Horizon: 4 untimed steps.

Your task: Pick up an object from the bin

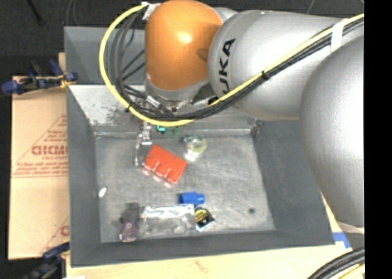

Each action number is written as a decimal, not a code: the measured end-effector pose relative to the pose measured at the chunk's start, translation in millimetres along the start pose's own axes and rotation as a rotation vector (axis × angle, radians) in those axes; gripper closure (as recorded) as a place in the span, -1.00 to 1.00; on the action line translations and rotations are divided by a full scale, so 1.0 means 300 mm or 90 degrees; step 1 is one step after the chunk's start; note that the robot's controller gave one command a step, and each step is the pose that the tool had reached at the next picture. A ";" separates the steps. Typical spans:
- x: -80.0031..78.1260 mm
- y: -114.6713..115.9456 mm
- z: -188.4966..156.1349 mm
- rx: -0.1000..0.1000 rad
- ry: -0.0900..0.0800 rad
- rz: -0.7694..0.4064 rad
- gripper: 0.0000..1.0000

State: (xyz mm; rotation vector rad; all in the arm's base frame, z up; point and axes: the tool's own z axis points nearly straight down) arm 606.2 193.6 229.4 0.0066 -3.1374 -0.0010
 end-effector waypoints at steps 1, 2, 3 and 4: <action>-0.108 -0.154 0.524 -0.003 -0.008 0.084 -1.00; -0.090 -0.318 0.512 -0.002 -0.012 -0.022 -1.00; -0.095 -0.316 0.505 -0.003 -0.015 -0.020 1.00; -0.110 -0.298 -0.057 0.000 -0.012 -0.065 1.00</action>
Offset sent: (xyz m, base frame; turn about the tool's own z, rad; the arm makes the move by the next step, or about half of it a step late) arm 0.0286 -0.0457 -0.1594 0.1335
